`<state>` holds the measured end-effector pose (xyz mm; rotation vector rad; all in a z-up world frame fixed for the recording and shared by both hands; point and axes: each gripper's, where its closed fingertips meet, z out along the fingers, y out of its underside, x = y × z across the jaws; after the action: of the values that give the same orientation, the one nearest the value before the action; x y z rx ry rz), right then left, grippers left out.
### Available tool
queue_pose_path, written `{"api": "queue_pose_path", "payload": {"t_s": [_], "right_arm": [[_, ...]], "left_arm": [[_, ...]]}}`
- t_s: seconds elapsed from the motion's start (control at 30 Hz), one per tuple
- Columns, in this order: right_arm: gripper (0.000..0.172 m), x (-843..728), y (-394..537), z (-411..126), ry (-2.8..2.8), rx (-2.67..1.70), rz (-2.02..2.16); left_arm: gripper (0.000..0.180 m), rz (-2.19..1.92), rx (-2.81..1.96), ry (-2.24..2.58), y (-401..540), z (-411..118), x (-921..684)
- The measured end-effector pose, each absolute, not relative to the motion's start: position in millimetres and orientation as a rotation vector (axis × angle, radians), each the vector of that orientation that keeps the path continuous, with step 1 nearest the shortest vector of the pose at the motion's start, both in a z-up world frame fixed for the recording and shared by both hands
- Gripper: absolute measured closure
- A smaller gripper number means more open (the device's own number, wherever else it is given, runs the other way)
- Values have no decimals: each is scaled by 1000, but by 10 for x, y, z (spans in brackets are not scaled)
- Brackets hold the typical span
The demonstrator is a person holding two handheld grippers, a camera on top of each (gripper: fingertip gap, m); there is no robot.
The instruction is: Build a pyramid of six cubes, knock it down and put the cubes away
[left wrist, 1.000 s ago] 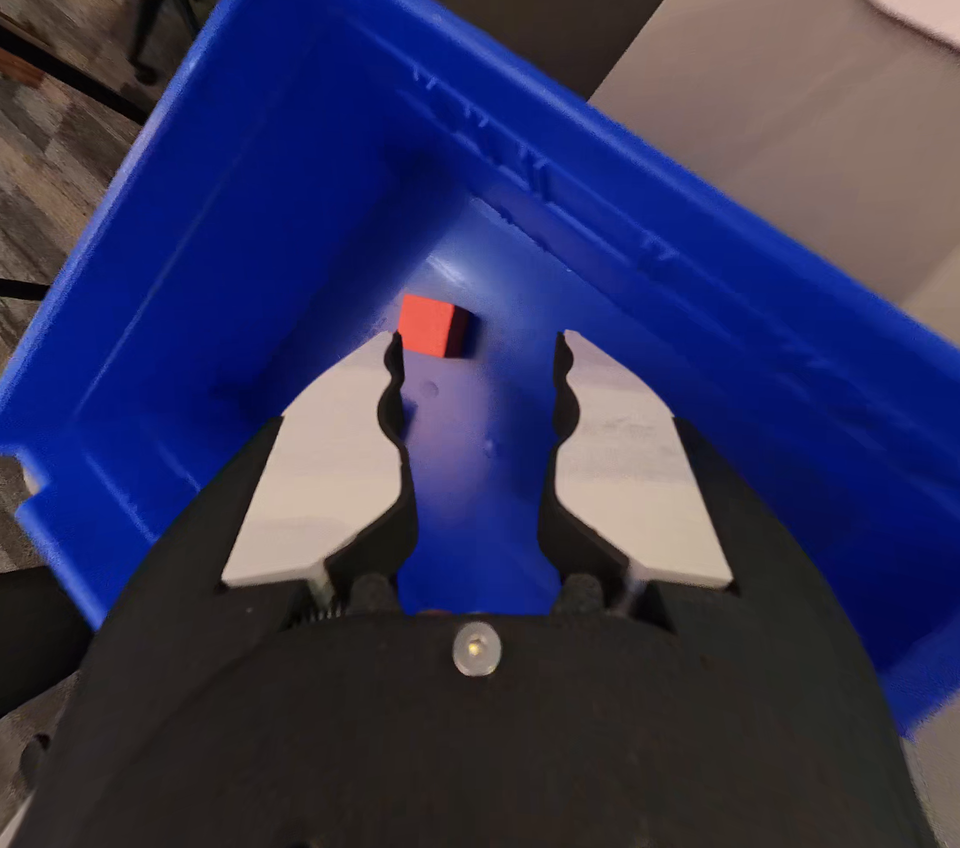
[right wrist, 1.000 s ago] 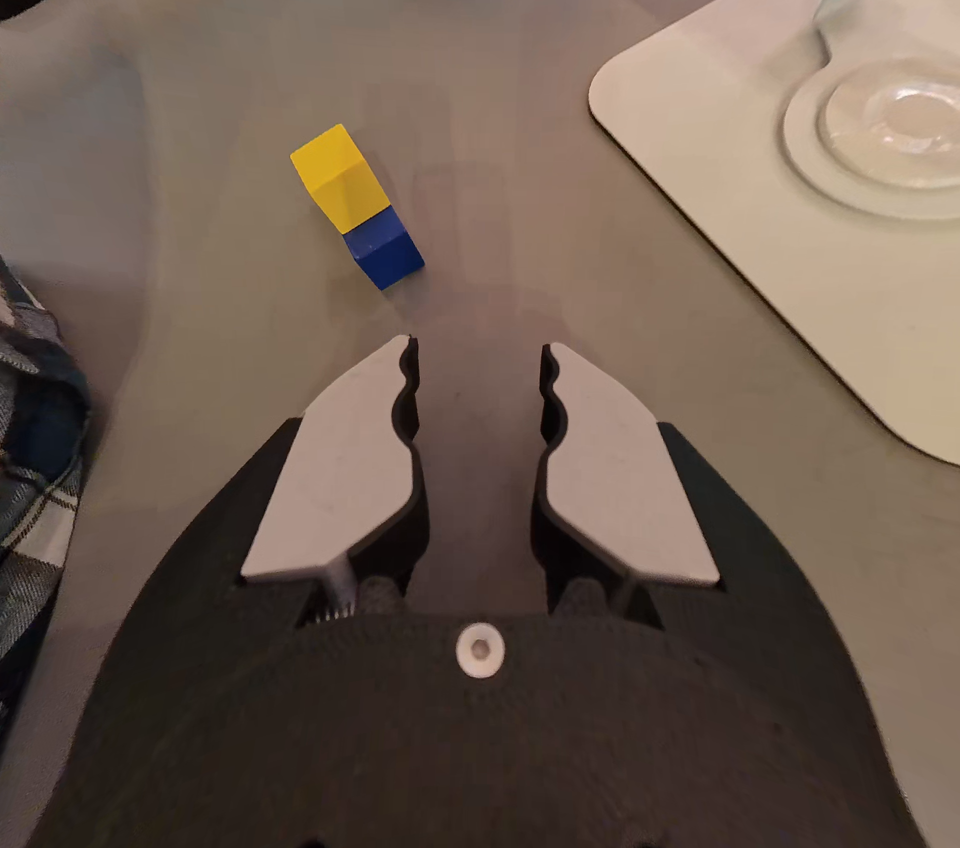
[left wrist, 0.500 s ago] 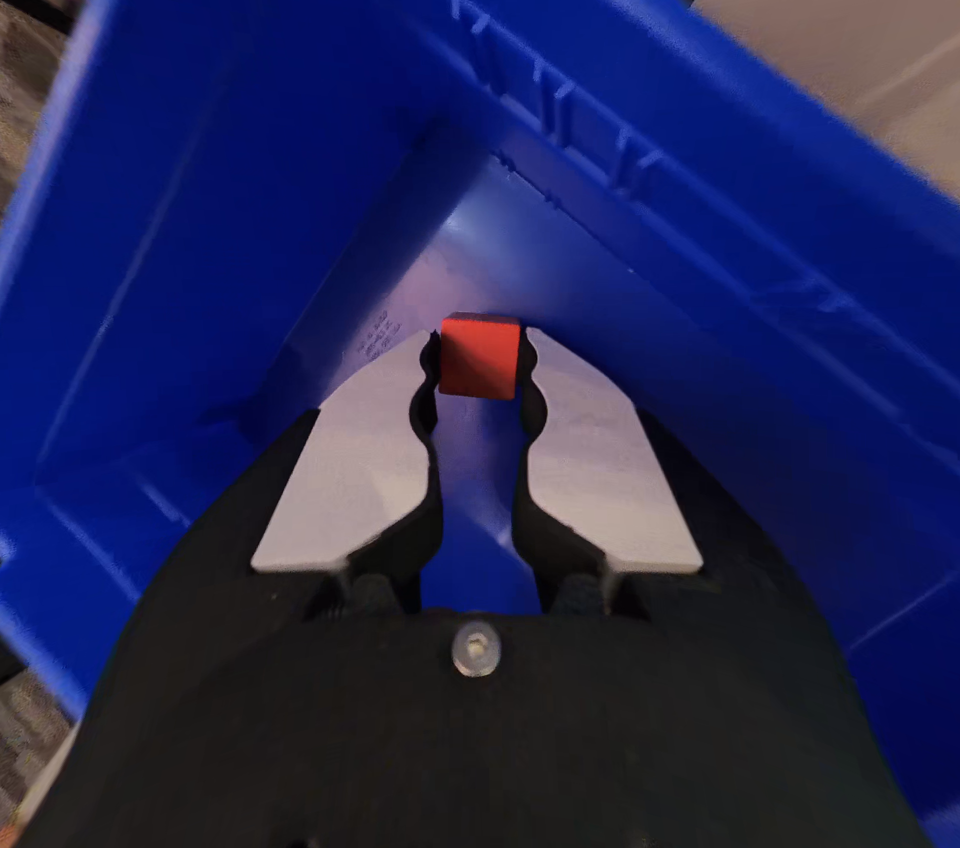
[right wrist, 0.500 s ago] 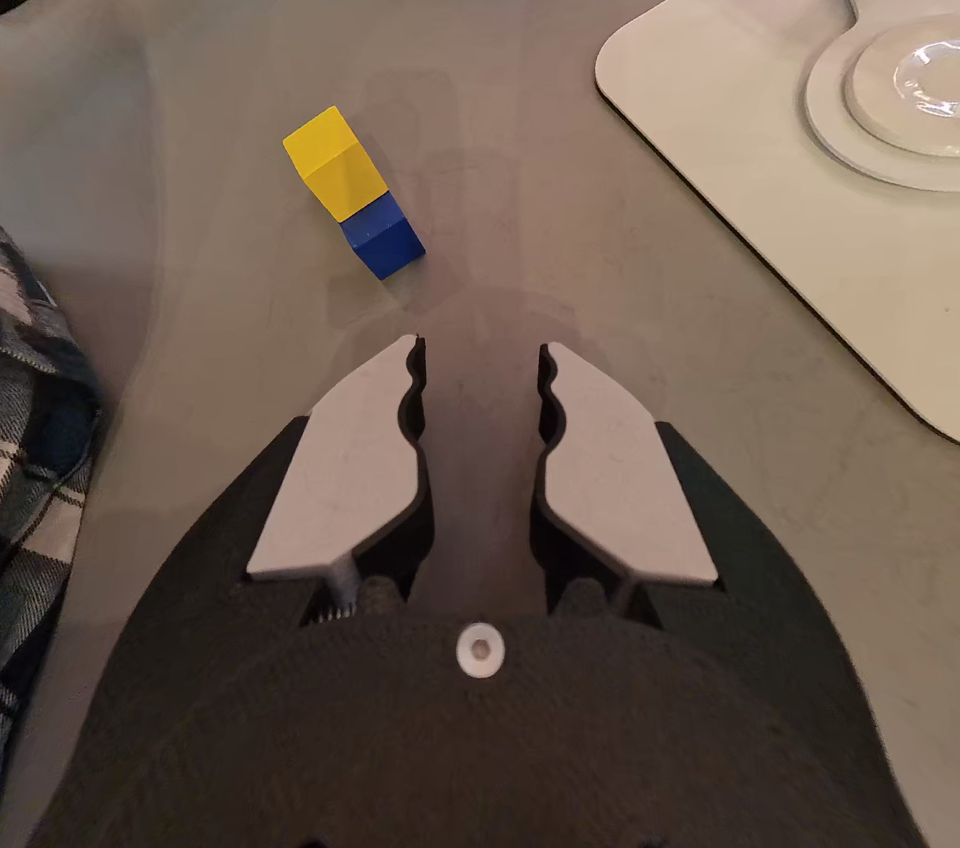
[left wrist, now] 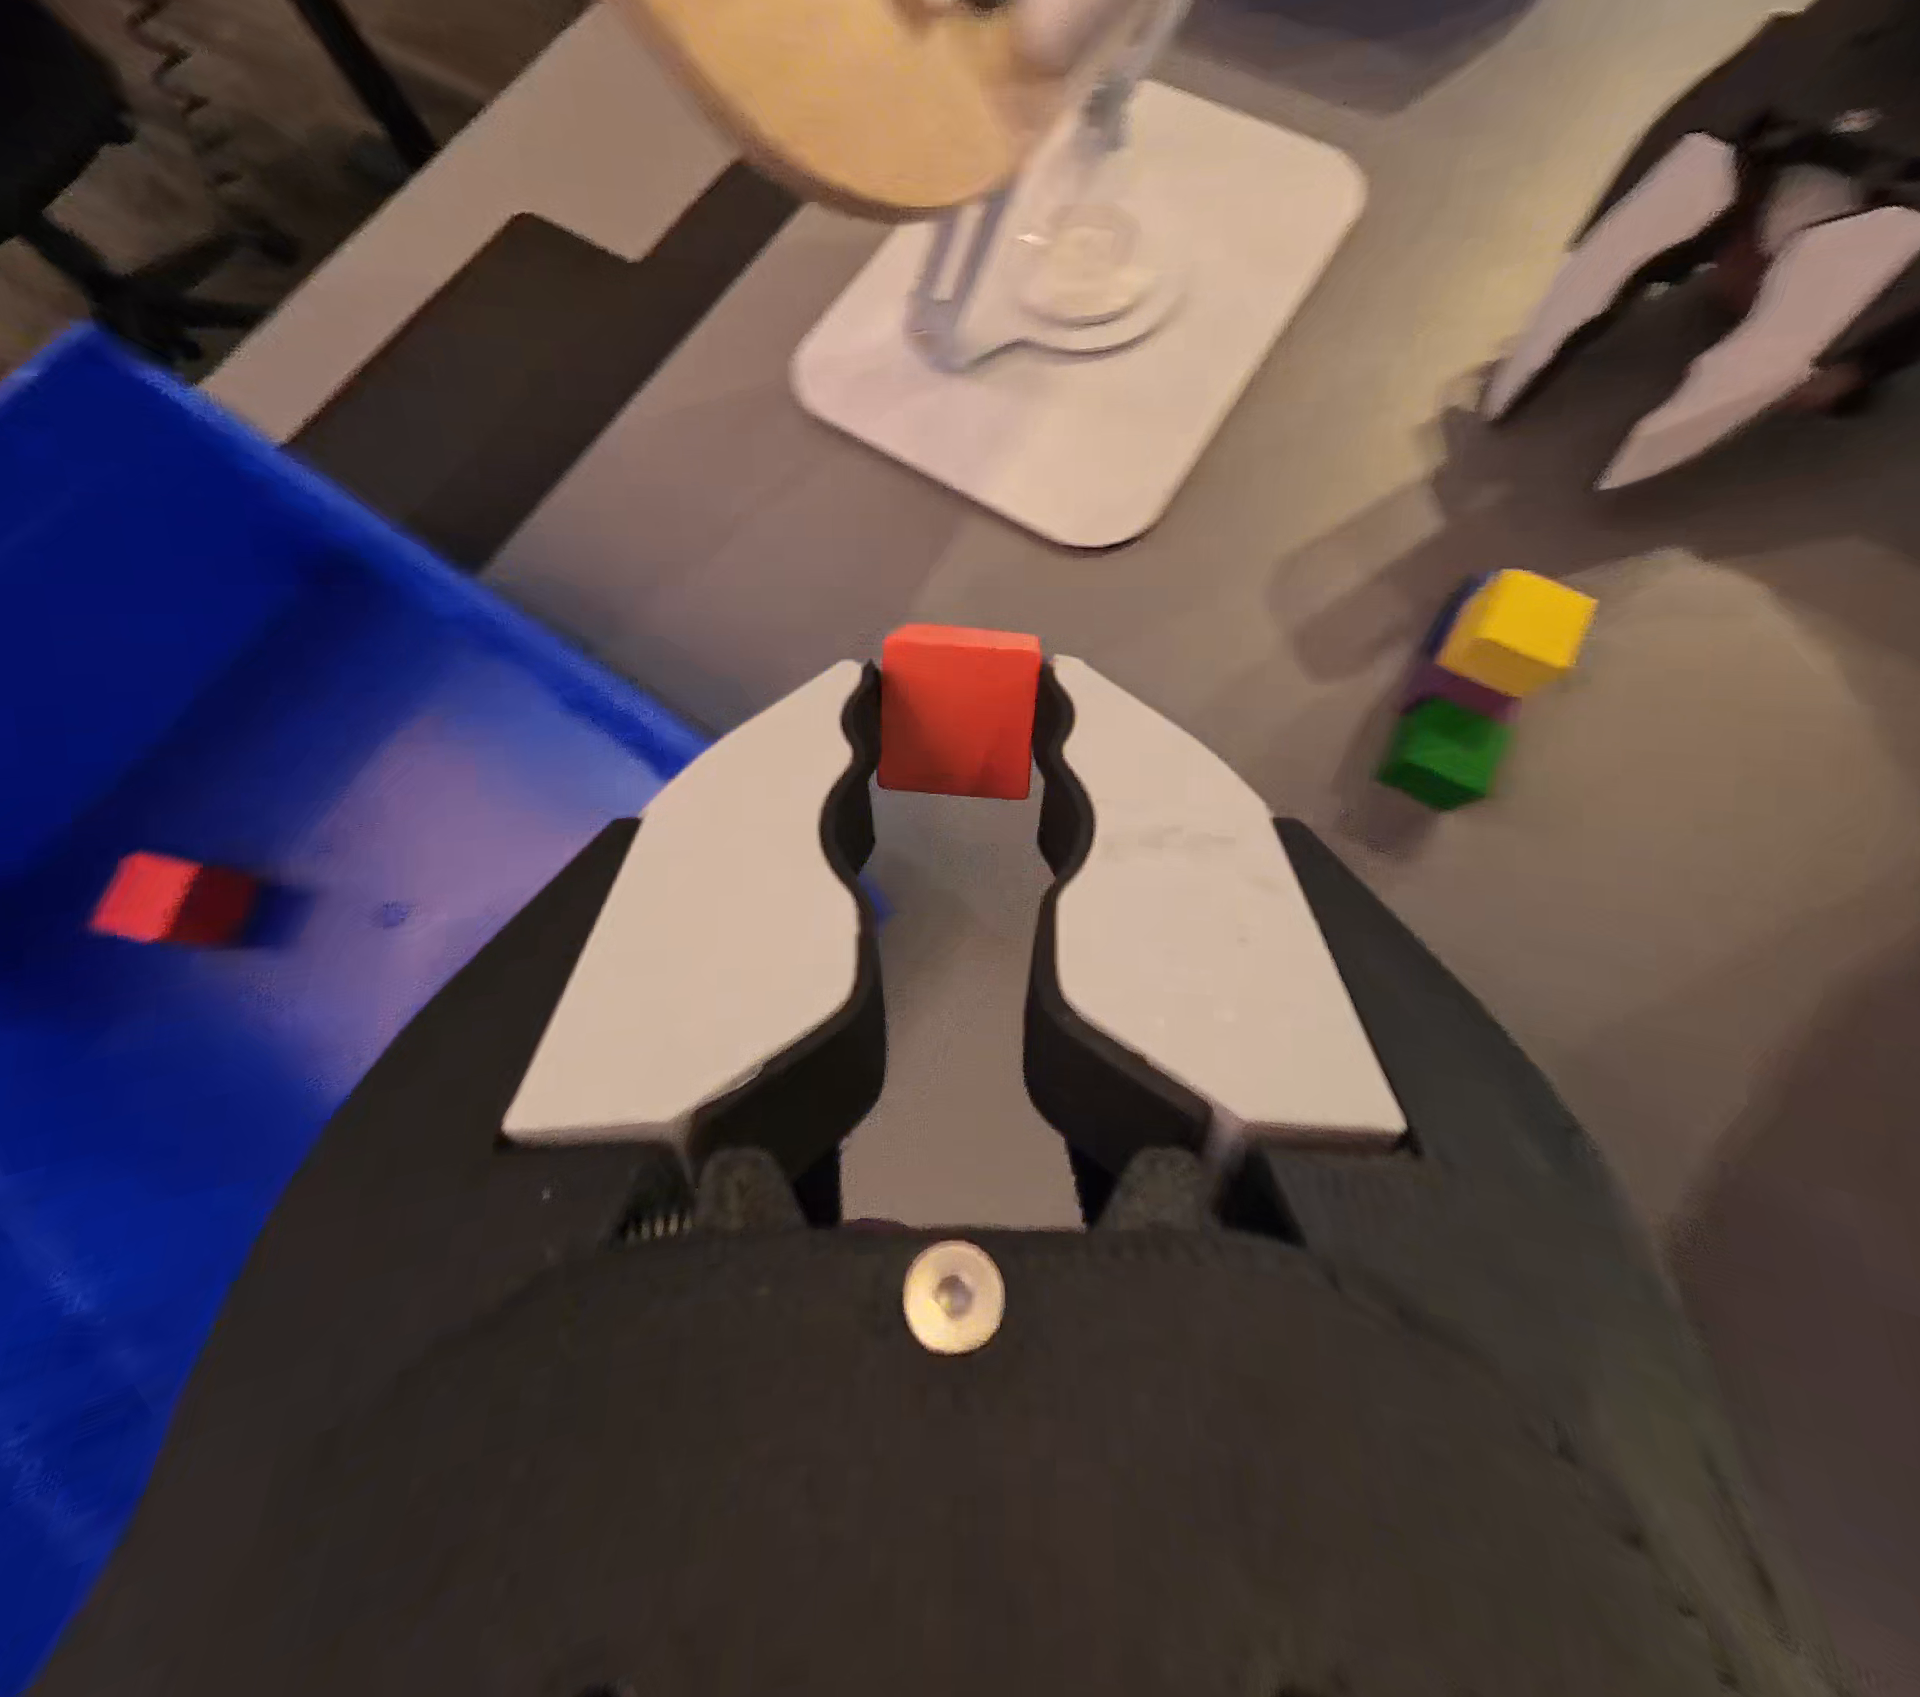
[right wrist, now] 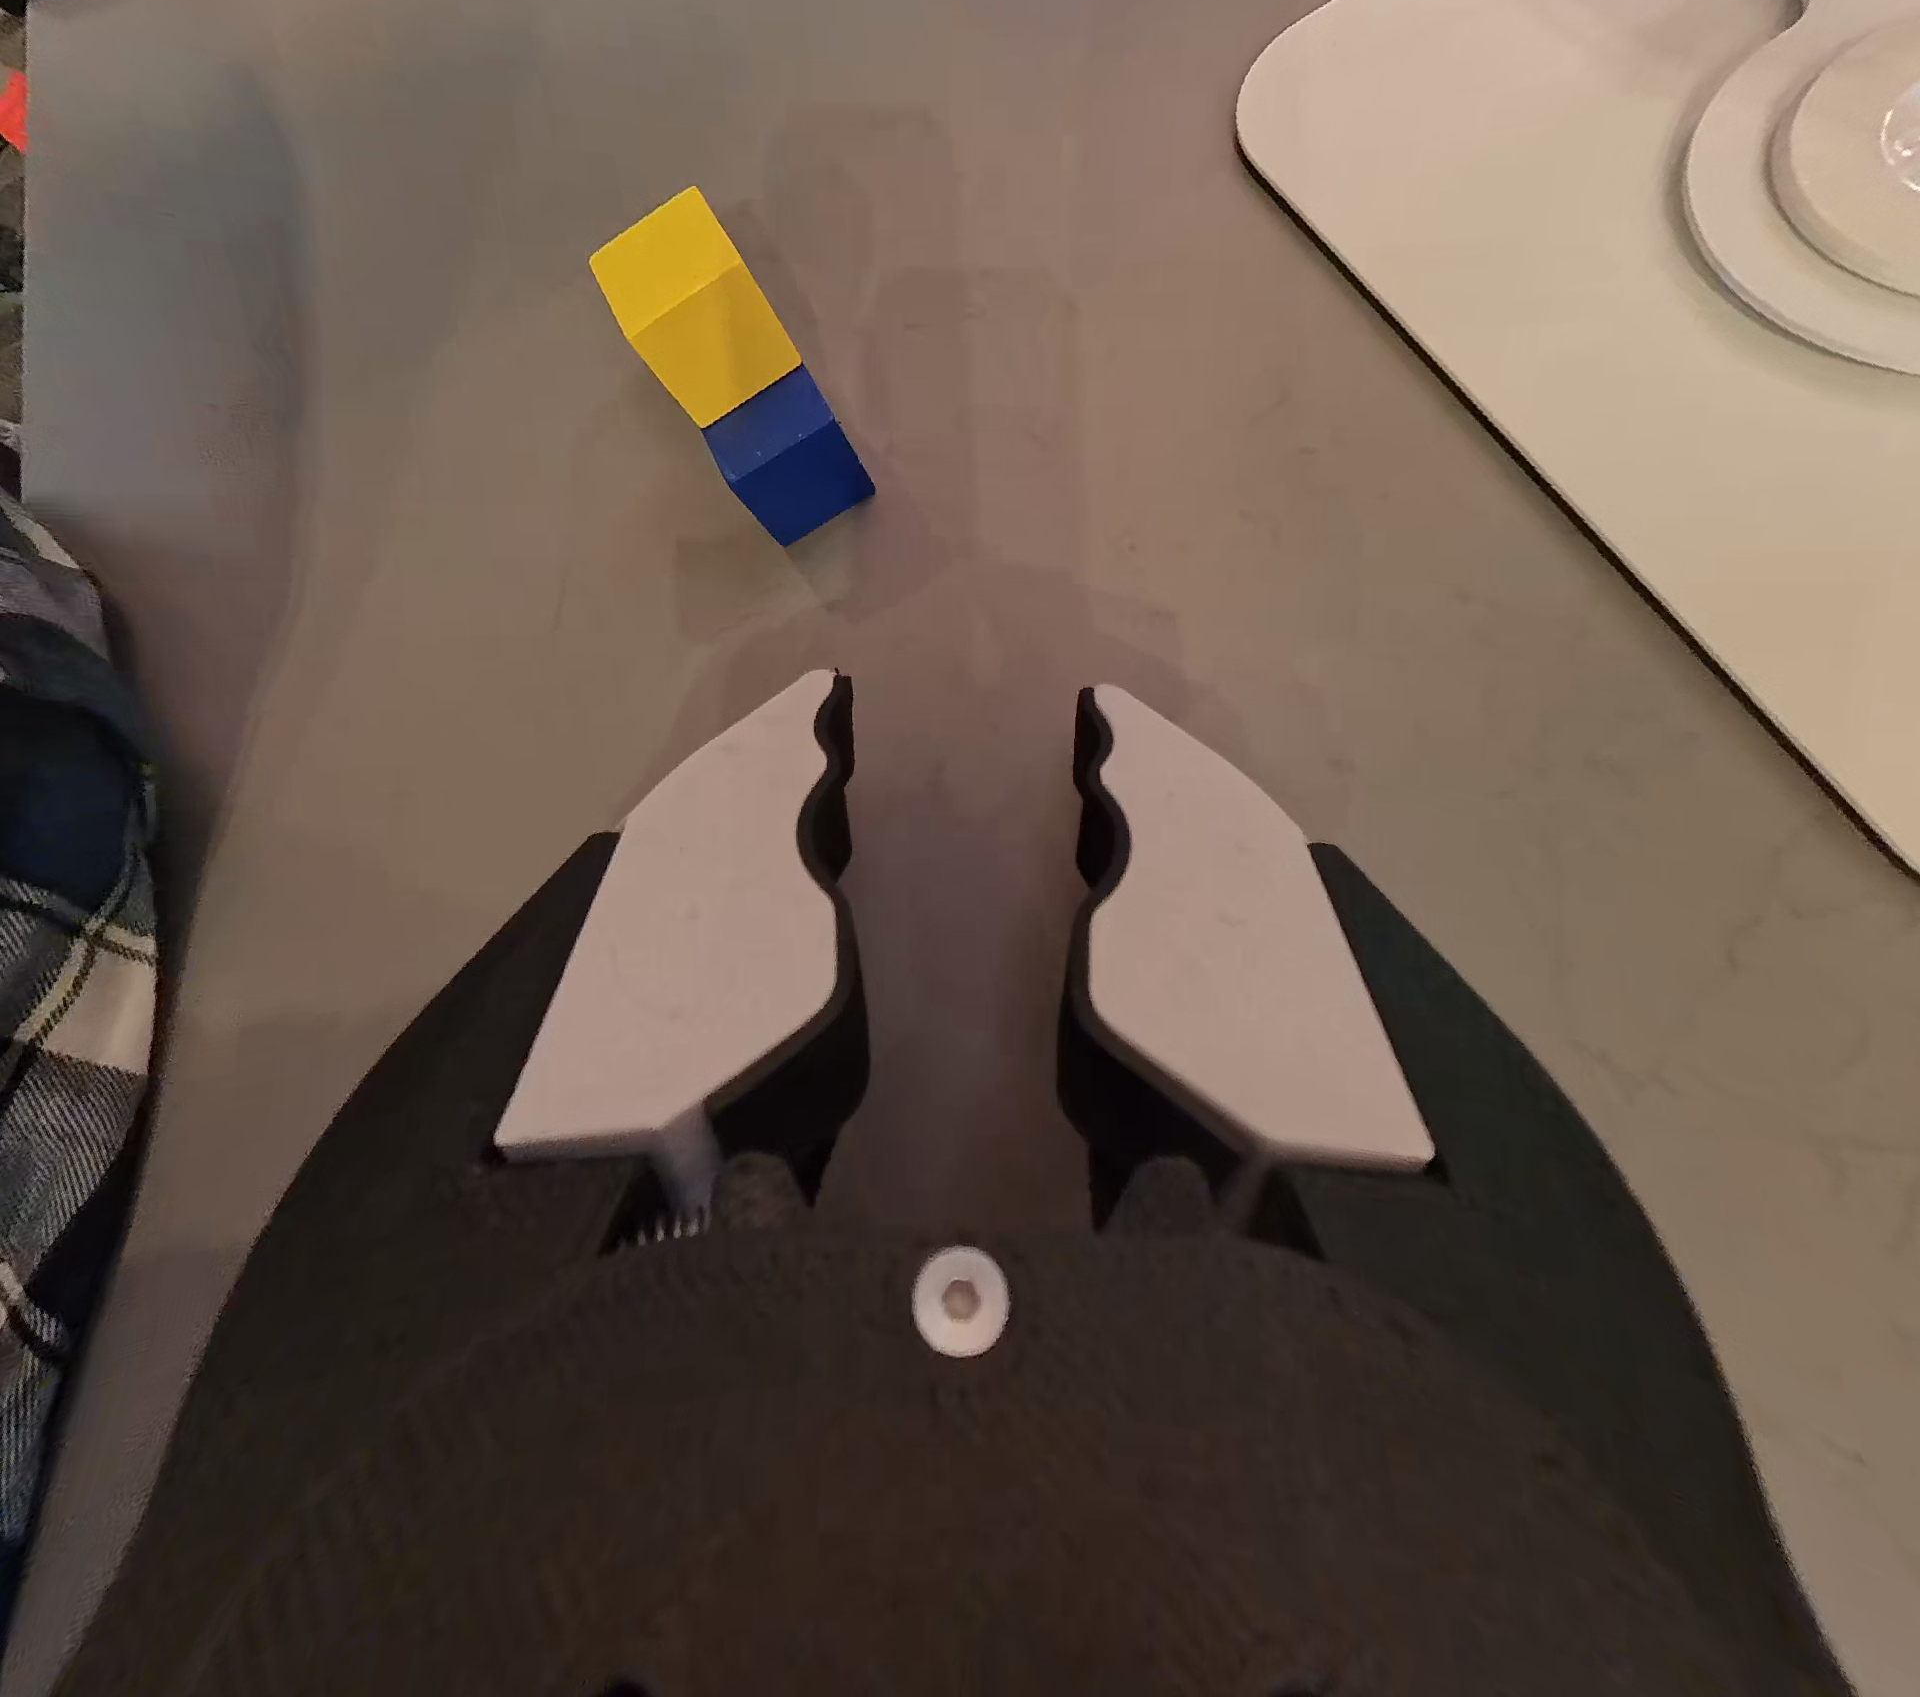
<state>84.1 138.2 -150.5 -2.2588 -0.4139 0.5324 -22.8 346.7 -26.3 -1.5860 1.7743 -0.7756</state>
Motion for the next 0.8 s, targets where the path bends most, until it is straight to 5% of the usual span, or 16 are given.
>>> {"api": "queue_pose_path", "payload": {"t_s": [0.03, 0.33, 0.8], "right_arm": [[131, 845, 1377, -1509, -415, -2259, 532], [132, 900, 1331, -1525, -415, -2259, 524], [132, 940, 1228, -1484, -434, -2262, 513]], "left_arm": [[153, -810, -1577, 1781, 3299, -316, -209], [153, -1050, -1520, 1891, 2269, -845, -82], [153, -1100, -1521, 1891, 1909, -1255, -32]]}}
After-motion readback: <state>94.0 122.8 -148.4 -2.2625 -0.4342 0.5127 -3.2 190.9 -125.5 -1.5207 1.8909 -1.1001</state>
